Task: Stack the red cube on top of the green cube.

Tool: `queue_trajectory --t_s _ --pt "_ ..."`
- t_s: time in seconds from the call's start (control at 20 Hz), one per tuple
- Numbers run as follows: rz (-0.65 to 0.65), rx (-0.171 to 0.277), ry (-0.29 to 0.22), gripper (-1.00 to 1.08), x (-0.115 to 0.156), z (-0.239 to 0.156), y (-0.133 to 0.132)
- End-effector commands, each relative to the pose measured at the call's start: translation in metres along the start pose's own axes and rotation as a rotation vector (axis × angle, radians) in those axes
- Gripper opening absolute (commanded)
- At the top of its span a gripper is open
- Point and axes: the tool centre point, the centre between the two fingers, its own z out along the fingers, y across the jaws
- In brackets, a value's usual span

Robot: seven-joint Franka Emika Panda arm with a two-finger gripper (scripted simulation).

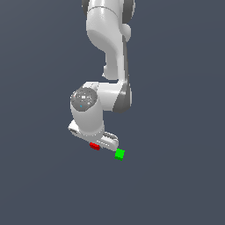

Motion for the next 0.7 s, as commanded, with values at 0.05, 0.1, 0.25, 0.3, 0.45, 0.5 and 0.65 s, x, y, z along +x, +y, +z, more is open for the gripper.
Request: queue_trajectory --t_s 0.05,0.1,0.25,0.3,0.45,0.5,0.65 --pt "-0.002 0.0 0.0 -1.0 -0.005 0.01 -0.021" --pt "-0.002 0.001 -0.001 -1.0 -0.007 0.014 -0.029" --pt "-0.002 0.001 -0.001 -1.0 -0.014 0.027 -0.056" --pt "-0.002 0.001 -0.001 -1.0 -0.016 0.032 -0.065" --pt "-0.002 0.001 -0.001 -1.0 -0.021 0.043 -0.087" --pt "-0.002 0.001 -0.001 -1.0 -0.022 0.046 -0.092" --pt "-0.002 0.001 -0.001 -1.0 -0.023 0.051 -0.103"
